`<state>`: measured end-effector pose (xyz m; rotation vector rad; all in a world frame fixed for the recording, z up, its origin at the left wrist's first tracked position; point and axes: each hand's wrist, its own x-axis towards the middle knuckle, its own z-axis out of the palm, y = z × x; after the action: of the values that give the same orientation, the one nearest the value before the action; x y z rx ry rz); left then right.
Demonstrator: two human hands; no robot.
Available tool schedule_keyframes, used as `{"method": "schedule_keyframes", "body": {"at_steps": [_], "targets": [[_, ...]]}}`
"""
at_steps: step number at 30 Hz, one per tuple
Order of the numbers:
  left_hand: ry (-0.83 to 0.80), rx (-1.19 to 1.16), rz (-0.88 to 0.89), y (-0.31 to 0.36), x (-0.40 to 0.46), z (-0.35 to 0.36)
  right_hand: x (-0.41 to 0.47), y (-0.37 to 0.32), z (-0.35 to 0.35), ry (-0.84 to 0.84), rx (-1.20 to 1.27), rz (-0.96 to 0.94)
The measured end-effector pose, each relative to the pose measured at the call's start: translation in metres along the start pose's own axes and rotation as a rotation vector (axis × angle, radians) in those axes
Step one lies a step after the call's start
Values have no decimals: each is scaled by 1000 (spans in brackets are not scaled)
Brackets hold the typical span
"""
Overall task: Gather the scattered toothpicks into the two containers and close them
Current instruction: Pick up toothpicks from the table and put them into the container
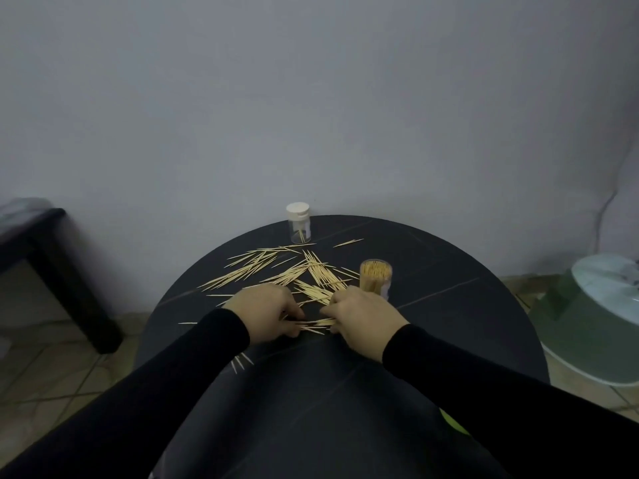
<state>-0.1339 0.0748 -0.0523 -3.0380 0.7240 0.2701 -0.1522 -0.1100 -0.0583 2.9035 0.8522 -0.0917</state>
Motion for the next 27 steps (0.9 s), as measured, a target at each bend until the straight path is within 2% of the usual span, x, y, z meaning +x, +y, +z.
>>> {"method": "schedule_keyframes", "body": {"at_steps": [6, 9, 16, 22, 25, 27], "targets": [[196, 5, 9, 7, -8, 19, 7, 1, -1, -7, 23, 46], [213, -22, -13, 10, -7, 22, 6, -4, 4, 55, 3, 50], [231, -42, -15, 13, -1, 18, 3, -8, 6, 82, -70, 59], [196, -143, -25, 14, 13, 5, 0, 5, -15, 232, 125, 125], [313, -303, -51, 18, 25, -6, -4, 21, -28, 372, 322, 227], [432, -507, -49, 26, 32, -12, -5, 35, -31, 449, 473, 300]]}}
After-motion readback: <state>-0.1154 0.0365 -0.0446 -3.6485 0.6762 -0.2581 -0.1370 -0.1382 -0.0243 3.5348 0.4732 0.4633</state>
